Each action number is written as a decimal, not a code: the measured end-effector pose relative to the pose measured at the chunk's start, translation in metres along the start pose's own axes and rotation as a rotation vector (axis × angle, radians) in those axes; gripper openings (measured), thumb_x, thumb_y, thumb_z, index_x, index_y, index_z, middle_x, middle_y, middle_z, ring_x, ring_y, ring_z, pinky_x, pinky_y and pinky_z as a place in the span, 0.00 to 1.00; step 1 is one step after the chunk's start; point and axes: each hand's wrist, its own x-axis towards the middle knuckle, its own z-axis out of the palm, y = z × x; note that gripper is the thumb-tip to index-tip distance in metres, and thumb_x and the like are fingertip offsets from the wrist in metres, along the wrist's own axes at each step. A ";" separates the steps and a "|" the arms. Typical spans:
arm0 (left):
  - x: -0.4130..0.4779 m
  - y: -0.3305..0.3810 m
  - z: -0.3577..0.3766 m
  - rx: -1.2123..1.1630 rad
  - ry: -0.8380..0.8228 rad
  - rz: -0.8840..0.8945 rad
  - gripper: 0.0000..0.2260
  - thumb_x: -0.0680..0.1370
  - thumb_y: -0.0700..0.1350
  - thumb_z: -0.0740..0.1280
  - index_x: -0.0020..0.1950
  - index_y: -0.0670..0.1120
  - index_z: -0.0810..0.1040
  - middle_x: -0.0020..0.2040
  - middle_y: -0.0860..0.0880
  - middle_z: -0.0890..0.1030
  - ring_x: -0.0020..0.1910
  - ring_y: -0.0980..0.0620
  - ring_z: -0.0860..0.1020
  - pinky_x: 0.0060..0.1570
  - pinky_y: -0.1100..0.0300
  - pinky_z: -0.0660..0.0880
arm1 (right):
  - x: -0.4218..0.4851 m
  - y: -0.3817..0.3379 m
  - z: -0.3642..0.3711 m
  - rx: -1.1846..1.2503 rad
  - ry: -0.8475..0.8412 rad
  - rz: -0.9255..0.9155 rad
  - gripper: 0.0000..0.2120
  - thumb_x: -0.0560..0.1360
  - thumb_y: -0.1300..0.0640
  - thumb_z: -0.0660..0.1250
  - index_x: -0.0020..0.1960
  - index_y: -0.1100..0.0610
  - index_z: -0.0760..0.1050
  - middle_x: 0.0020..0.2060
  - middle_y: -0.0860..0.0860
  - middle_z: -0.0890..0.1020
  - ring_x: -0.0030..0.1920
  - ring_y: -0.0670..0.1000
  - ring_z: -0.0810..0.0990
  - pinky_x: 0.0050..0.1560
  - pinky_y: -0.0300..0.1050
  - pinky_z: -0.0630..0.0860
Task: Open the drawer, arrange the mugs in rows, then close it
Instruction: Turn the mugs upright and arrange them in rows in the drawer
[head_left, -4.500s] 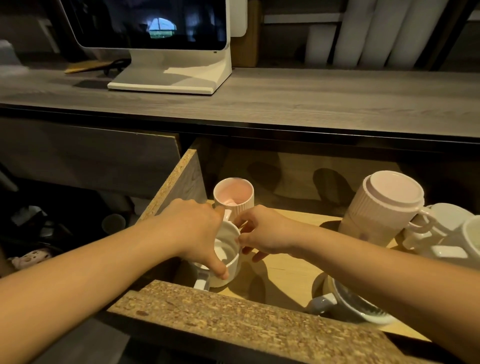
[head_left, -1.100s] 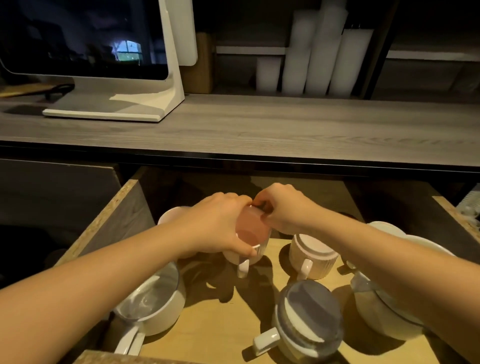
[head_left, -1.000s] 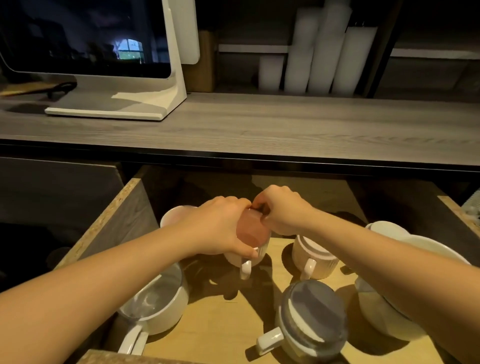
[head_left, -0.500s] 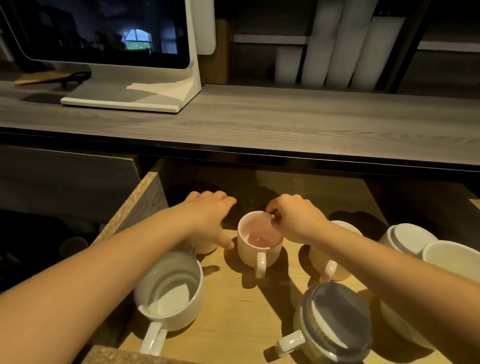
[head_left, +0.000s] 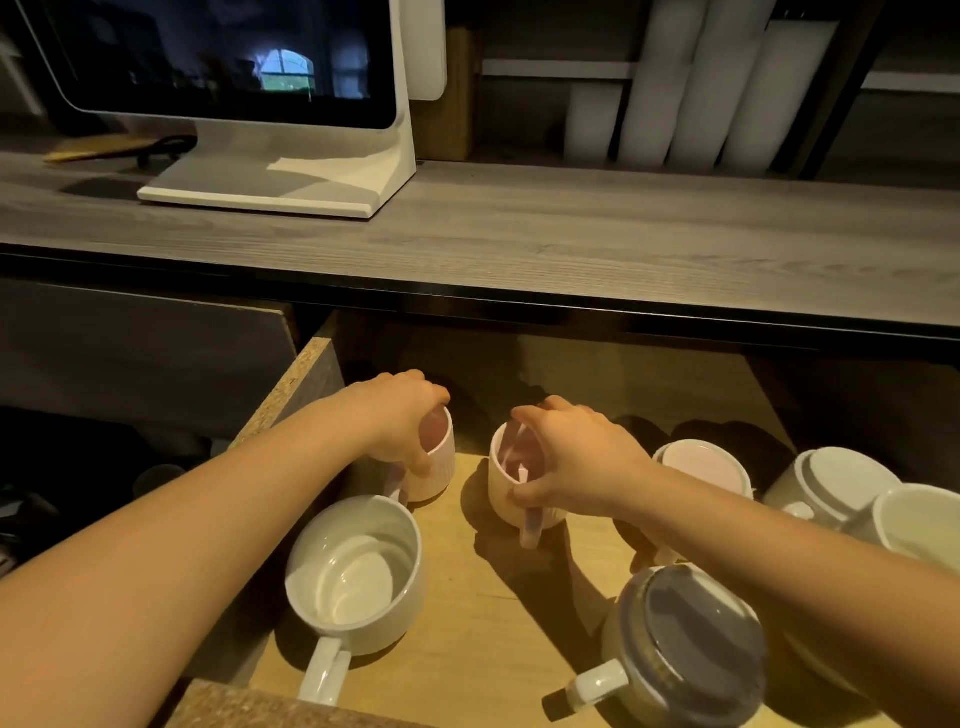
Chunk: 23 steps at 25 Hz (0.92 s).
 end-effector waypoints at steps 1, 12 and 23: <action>0.000 -0.001 0.000 0.004 0.000 -0.003 0.37 0.70 0.50 0.74 0.74 0.51 0.59 0.70 0.47 0.66 0.64 0.46 0.71 0.59 0.55 0.75 | 0.000 -0.001 0.000 -0.003 0.008 0.002 0.33 0.68 0.43 0.70 0.69 0.50 0.65 0.63 0.50 0.74 0.60 0.53 0.74 0.53 0.46 0.78; -0.001 -0.003 0.002 0.026 -0.020 -0.008 0.37 0.70 0.49 0.73 0.74 0.50 0.58 0.70 0.46 0.66 0.65 0.45 0.70 0.58 0.54 0.75 | 0.006 -0.002 0.000 -0.048 -0.030 -0.008 0.34 0.69 0.44 0.69 0.71 0.50 0.62 0.67 0.51 0.71 0.63 0.54 0.73 0.56 0.48 0.77; -0.030 0.056 -0.013 -0.200 0.207 0.304 0.22 0.77 0.55 0.62 0.70 0.54 0.65 0.68 0.53 0.69 0.62 0.53 0.71 0.60 0.55 0.72 | -0.032 0.050 -0.063 -0.267 -0.084 0.086 0.25 0.75 0.48 0.64 0.69 0.52 0.66 0.61 0.53 0.77 0.57 0.54 0.78 0.53 0.45 0.79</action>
